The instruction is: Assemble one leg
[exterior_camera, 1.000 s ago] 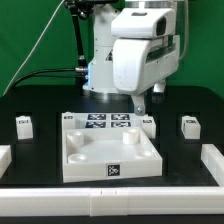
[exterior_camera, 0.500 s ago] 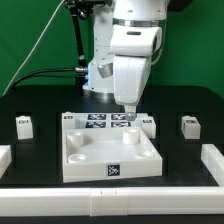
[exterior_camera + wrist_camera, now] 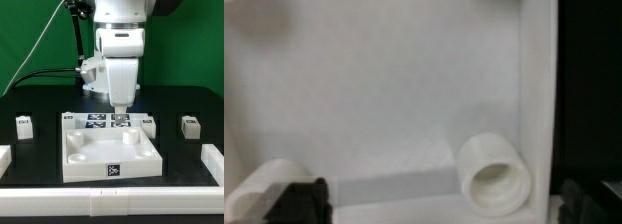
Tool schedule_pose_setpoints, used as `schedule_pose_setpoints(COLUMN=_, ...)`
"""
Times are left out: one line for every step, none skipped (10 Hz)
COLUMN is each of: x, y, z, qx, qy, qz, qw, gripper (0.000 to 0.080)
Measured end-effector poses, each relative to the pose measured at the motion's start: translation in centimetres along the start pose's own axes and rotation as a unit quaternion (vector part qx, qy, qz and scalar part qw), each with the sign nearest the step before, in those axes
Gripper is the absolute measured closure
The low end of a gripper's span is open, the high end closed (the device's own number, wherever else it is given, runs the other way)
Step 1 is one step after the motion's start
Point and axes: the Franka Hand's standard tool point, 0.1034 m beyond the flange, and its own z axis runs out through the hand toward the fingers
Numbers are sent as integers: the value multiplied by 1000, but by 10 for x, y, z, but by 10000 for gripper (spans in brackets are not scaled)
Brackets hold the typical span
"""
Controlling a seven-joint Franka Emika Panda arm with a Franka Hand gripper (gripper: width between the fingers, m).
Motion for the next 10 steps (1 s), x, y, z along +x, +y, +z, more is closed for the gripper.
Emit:
schedule_pose_setpoints(x=-3, y=-13, z=7, qx=8, qy=-1, qz=-26, qw=1000, gripper=150)
schedule_pose_setpoints(x=-6, y=-14, z=12, qx=6, qy=-5, qz=-60, qw=998, gripper=150)
schedule_pose_setpoints(x=-7, y=-18, z=18, qx=13, qy=-9, qz=-75, qw=997, gripper=150)
schedule_pose_setpoints(x=-7, y=-17, z=18, qx=13, qy=-9, qz=-70, qw=997, gripper=150)
schedule_pose_setpoints(x=-7, y=-17, z=18, qx=13, qy=-9, qz=-70, qw=997, gripper=150)
schedule_pose_setpoints(x=-7, y=-18, z=19, qx=14, qy=-9, qz=-64, qw=998, gripper=150)
schedule_pose_setpoints(x=-6, y=-21, z=24, qx=19, qy=-7, qz=-47, qw=999, gripper=150)
schedule_pose_setpoints(x=-6, y=-28, z=37, qx=26, qy=-3, qz=-43, qw=999, gripper=150)
schedule_pose_setpoints(x=-7, y=-35, z=48, qx=36, qy=1, qz=-40, qw=999, gripper=150)
schedule_pose_setpoints(x=-5, y=-39, z=54, qx=42, qy=3, qz=-40, qw=998, gripper=150)
